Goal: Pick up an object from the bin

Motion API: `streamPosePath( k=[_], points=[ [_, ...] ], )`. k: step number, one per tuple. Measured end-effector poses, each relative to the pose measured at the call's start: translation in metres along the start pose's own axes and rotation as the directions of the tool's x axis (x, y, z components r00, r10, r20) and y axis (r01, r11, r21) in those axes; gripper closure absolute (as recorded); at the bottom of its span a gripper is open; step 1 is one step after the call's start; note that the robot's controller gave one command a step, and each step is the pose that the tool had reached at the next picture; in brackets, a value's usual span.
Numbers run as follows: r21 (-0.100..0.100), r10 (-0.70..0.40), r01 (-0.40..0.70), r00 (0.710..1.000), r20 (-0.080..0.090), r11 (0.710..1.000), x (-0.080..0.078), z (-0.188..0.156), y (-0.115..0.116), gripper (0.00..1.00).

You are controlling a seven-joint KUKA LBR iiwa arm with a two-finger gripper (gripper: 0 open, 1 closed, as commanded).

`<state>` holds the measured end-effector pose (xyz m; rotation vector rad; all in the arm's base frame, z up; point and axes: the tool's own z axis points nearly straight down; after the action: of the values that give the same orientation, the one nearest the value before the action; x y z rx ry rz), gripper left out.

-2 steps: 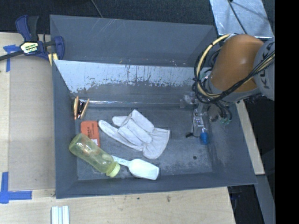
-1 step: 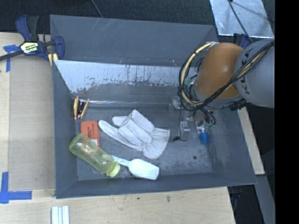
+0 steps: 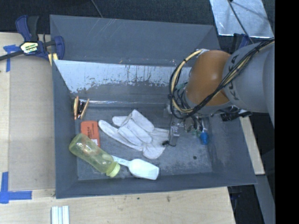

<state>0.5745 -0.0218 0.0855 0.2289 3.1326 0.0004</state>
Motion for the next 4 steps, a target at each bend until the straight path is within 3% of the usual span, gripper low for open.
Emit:
streamPosePath(
  k=[1, 2, 3, 4],
  points=[
    [0.001, -0.008, 0.008, 1.0, -0.006, 1.0, 0.009, -0.042, 0.009, 0.0],
    [0.001, -0.021, 0.021, 1.0, -0.002, 1.0, 0.008, -0.058, 0.01, 0.0],
    [-0.001, -0.007, 0.007, 1.0, 0.017, 1.0, 0.01, -0.08, 0.012, 0.0],
    [-0.001, 0.073, -0.073, 0.997, 0.007, 0.997, 0.024, -0.015, 0.032, 0.0]
  ],
)
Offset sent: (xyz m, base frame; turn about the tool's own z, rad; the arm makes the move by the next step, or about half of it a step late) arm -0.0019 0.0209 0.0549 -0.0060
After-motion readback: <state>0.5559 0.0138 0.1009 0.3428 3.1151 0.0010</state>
